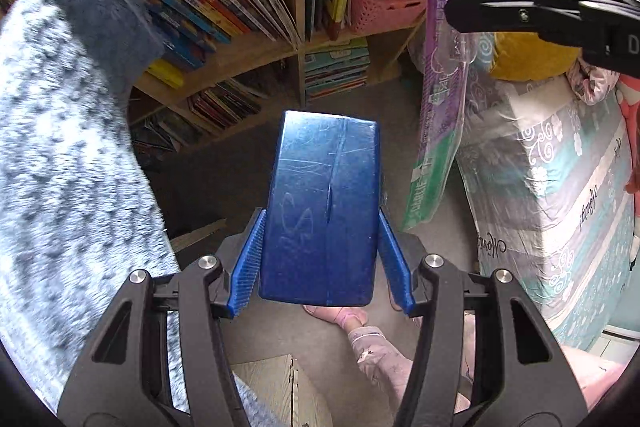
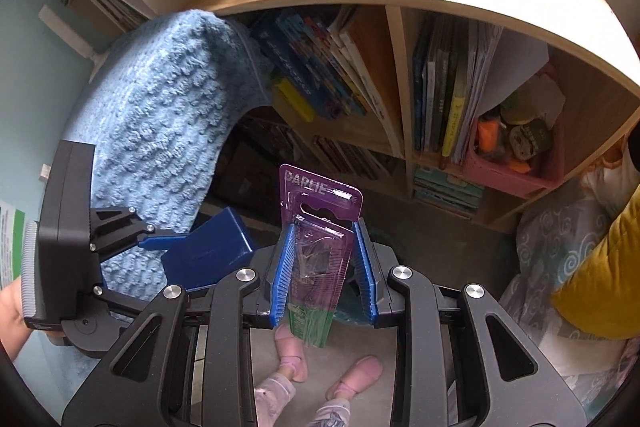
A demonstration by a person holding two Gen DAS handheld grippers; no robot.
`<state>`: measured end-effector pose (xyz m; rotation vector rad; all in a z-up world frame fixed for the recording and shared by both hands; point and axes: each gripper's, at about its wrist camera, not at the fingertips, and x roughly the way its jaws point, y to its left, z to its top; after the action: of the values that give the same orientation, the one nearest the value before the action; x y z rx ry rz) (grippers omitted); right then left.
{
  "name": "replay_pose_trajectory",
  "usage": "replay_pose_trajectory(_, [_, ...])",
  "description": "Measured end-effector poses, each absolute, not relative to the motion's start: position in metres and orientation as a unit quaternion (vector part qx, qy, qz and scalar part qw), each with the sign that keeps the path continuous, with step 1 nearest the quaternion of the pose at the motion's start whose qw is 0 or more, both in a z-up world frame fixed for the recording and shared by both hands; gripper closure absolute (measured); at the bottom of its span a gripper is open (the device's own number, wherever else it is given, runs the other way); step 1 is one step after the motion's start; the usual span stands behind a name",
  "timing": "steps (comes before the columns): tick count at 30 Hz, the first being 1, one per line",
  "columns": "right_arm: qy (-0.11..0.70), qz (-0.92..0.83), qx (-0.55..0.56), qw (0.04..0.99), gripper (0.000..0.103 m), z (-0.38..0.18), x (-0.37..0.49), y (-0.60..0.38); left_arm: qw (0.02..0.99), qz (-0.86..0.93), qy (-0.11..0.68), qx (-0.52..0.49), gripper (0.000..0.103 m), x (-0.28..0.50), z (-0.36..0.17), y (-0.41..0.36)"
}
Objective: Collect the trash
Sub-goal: 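Carry the case and package to the wastebasket and open both grippers, then return both tools toward the white stick on the rug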
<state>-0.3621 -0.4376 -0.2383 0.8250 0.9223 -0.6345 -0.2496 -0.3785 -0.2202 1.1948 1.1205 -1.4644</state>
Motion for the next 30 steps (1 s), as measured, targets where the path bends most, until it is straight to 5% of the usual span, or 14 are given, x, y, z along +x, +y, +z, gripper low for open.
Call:
replay_pose_trajectory(15, [0.439,-0.311,0.424,0.729,0.069,-0.376,-0.364,-0.453,0.424,-0.561,0.479,0.525,0.051,-0.271,-0.355,-0.392])
replay_pose_trajectory(16, [0.443,-0.308,0.424,0.727,0.060,-0.381,-0.362,-0.453,0.425,-0.562,0.477,0.526,0.049,-0.270,-0.358,-0.394])
replay_pose_trajectory(17, [0.448,-0.306,0.428,0.723,0.042,-0.387,-0.362,-0.454,0.425,-0.560,0.477,0.528,0.036,-0.270,-0.364,-0.395])
replay_pose_trajectory(18, [0.450,-0.307,0.433,0.718,0.038,-0.391,-0.362,-0.455,0.425,-0.556,0.480,0.529,0.024,-0.270,-0.367,-0.396])
replay_pose_trajectory(30, [0.440,-0.325,0.451,0.706,0.035,-0.378,-0.386,-0.454,0.427,-0.563,0.483,0.518,0.024,-0.261,-0.351,-0.383])
